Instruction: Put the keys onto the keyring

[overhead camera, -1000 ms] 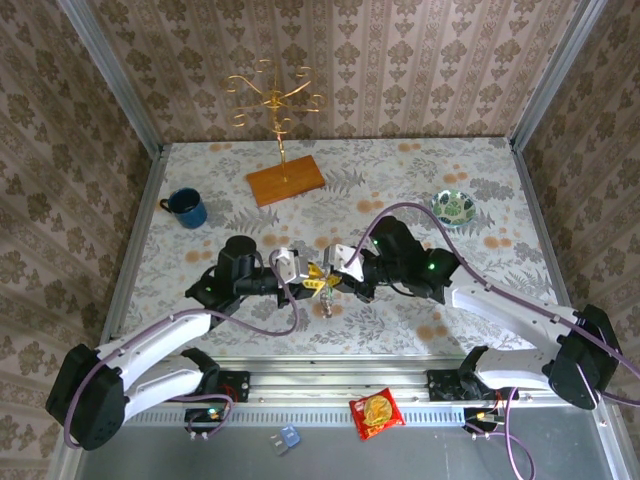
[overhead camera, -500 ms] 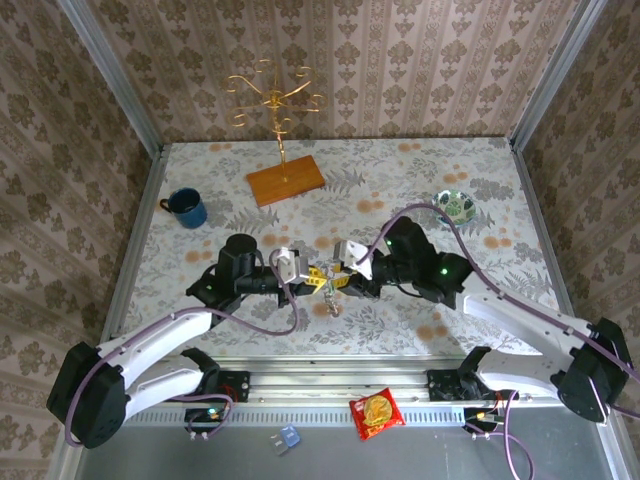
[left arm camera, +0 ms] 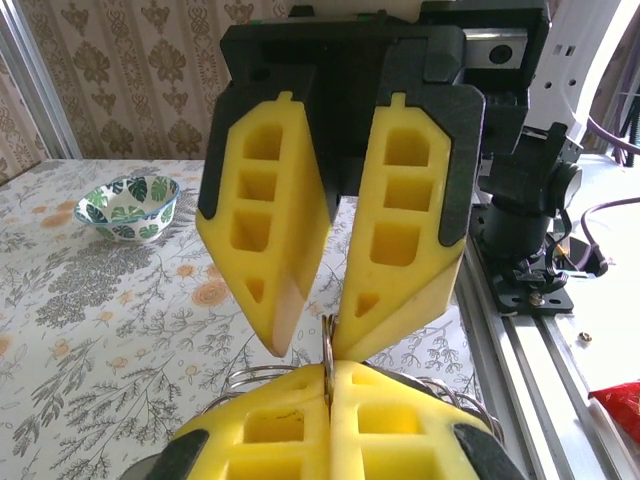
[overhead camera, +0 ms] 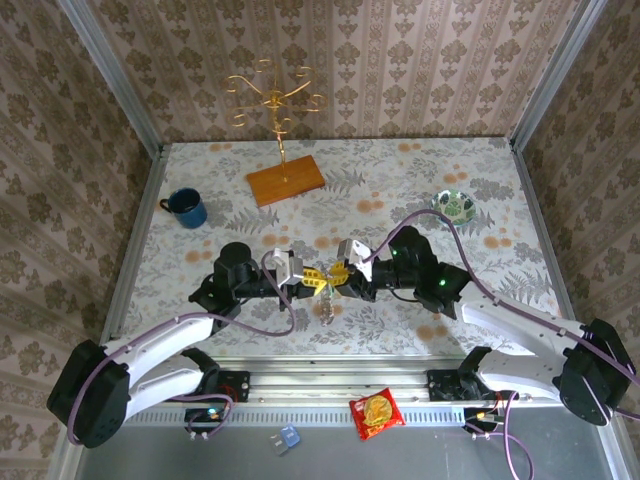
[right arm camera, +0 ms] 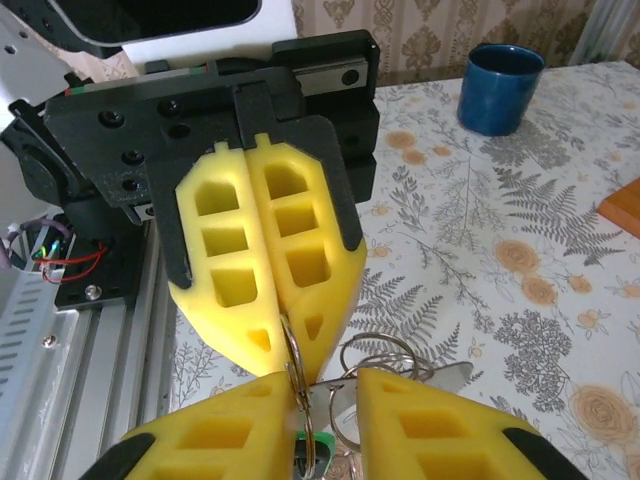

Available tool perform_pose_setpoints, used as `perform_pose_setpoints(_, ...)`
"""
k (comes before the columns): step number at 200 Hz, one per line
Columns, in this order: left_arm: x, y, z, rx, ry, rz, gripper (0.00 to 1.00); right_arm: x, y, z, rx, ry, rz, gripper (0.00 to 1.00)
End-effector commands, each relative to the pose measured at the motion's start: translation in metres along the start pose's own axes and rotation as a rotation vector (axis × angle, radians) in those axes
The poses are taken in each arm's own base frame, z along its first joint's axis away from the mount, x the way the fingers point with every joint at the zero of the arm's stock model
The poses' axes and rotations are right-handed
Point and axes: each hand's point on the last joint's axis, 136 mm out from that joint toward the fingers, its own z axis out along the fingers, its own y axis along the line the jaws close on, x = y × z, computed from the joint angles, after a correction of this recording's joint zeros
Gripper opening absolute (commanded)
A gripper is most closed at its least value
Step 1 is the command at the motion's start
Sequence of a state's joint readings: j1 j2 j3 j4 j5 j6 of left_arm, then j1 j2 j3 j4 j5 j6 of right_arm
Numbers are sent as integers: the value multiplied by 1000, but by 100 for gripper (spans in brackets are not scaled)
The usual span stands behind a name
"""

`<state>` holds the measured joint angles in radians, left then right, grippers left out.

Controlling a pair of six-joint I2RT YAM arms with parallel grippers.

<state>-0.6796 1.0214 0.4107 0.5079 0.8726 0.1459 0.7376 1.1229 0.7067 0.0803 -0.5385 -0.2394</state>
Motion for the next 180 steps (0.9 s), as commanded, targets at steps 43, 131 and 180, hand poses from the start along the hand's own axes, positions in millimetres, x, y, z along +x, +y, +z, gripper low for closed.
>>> perform_pose_setpoints(43, -14, -4, 1, 31, -65, 27, 9, -6, 9, 5, -67, -42, 11, 0)
perform_pose_setpoints(131, 3, 0, -5, -13, 112, 72, 20, 3, 11, -1, -95, 170, -139, 0)
perform_pose_setpoints(180, -1, 3, -1, 9, 124, 90, 11, -2, 19, 5, -139, 244, -228, 0)
